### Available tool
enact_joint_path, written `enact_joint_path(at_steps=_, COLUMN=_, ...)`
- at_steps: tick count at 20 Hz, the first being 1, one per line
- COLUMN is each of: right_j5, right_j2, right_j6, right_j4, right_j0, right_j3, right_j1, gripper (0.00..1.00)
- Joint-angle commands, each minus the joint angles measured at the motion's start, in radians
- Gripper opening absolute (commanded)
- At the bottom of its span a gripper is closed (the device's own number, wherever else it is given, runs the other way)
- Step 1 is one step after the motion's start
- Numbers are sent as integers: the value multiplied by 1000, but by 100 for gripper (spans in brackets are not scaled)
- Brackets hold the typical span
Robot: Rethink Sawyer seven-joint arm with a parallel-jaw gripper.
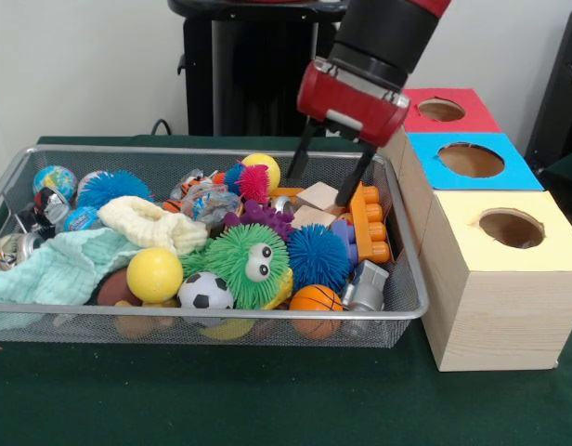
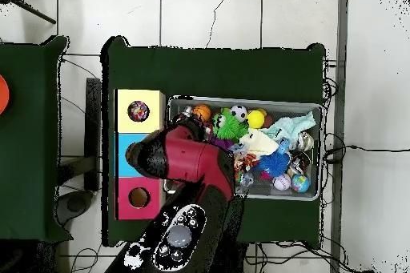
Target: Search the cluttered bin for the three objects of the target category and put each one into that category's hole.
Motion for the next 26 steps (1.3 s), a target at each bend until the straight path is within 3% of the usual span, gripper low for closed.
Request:
enact_joint_path(at_steps=1, right_j5=-105, right_j2=128, right_j6=129, right_j4=-52, right_j0=-70, right_j3=67, right_j1=101, gripper=100)
enact_joint_path(at_steps=7, right_j5=-214, right_j2=136, right_j6=209, right_j4=-9, right_j0=-83, right_j3=86, right_j1=146, gripper=100)
enact_joint_path(at_steps=14, right_j5=-309, right_j2=94, right_j6=338, right_j4=137, right_j0=-20, right_j3=140, right_j1=202, gripper=100)
enact_joint_path(at_steps=21, right_j5=-292, right_j2=119, right_j6=300, right_j4=197, right_j0=-16, right_j3=161, right_j1=218, gripper=100)
enact_joint_path(at_steps=26, right_j5=-220, right_j2=48, right_j6=288, right_j4=272, right_j0=35, right_j3=132, right_j1=288, gripper=100)
